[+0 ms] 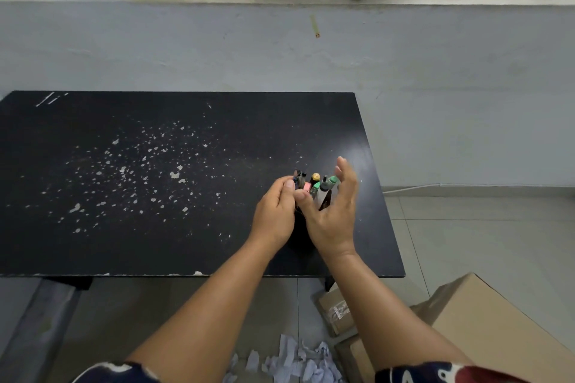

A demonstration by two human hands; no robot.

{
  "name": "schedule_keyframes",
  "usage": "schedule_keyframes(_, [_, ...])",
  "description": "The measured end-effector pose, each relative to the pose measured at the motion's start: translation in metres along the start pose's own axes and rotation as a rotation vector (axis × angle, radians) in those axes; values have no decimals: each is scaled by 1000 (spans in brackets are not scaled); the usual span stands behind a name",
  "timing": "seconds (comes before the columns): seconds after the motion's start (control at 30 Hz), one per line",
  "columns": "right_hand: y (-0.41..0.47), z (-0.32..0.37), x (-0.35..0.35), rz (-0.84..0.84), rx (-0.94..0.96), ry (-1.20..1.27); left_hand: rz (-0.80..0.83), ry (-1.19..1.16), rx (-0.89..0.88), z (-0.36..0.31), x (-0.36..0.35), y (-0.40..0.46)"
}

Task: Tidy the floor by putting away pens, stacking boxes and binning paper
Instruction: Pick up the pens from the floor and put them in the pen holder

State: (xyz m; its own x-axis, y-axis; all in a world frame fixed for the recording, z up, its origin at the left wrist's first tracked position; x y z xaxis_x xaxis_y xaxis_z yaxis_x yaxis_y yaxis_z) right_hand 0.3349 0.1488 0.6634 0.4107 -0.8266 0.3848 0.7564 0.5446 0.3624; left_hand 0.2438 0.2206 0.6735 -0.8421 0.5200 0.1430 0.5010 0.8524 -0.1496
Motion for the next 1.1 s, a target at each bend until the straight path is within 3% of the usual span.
schedule_keyframes(0.13, [3, 11, 1, -13, 203, 32, 0, 1, -27, -3, 1, -1])
schedule_keyframes(0.4, [-5, -19, -5, 113, 231, -229, 31, -59, -41, 9, 0, 2])
schedule_keyframes(0.5, [-8, -17, 2, 129, 289, -185, 50, -92, 11, 11, 1, 2])
schedule_keyframes(0.67, [-7, -13, 7, 133, 156, -135, 74, -140, 88, 16, 0, -3])
schedule_keyframes(0.9, [-20, -19, 9, 193, 108, -51, 93, -254, 145, 23, 3, -5])
schedule_keyframes(1.0, [-40, -34, 7, 222, -38, -56, 39, -288, 168, 30, 11, -3])
schedule_keyframes(1.1, [-49, -46, -1, 315, -169, -125, -51, -96, 126, 41, 25, 1])
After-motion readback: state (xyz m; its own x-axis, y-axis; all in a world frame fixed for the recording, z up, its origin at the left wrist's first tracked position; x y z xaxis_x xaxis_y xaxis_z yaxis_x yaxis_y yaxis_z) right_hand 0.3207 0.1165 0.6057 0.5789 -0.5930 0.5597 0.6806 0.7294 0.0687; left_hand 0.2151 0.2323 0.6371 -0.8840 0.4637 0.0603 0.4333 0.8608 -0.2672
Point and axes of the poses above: each hand's wrist, its own y-axis towards the middle knuckle, its own x-axis out of the back of the hand, z = x × y, the point moved 2 cm from there along y, towards the middle knuckle, and after that the axes turned 10 degrees about -y, right-handed, at the moved point
